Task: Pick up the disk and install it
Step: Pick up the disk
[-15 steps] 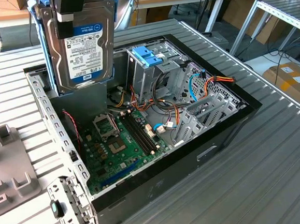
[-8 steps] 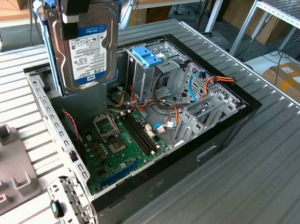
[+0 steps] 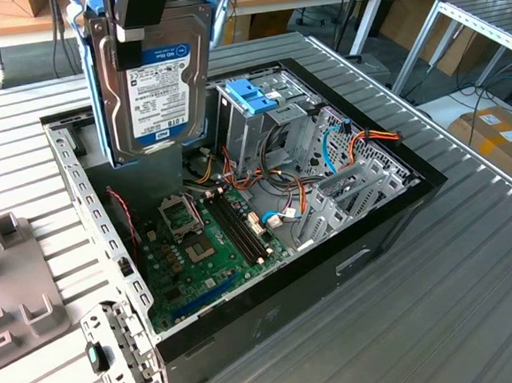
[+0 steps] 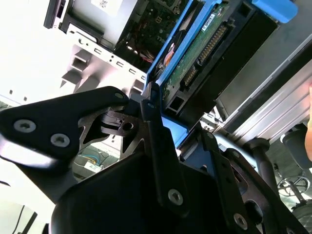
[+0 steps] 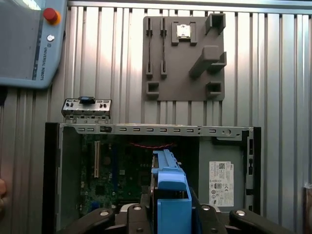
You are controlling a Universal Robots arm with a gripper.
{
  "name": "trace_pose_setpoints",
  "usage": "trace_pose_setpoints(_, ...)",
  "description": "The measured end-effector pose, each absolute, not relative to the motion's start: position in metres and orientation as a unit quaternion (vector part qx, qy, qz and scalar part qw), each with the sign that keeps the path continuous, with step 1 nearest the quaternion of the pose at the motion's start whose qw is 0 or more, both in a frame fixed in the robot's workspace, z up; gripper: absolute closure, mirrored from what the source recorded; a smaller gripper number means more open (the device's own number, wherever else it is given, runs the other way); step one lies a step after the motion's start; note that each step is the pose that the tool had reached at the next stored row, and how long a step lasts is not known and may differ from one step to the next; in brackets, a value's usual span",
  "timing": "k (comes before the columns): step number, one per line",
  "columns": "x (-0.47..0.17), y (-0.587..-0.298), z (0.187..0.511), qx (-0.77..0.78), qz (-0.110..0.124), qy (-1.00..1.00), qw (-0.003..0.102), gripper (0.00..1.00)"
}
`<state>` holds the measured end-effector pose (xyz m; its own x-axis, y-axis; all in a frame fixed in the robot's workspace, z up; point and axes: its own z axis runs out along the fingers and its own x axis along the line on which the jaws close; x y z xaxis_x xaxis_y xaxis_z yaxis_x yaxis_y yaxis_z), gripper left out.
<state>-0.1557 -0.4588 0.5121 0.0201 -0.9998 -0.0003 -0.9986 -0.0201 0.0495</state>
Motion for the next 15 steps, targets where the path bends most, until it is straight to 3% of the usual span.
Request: trace_pose_setpoints(15, -0.1469, -0.4669, 0.5116, 0.714, -0.017, -0.7, 0.018, 0.63)
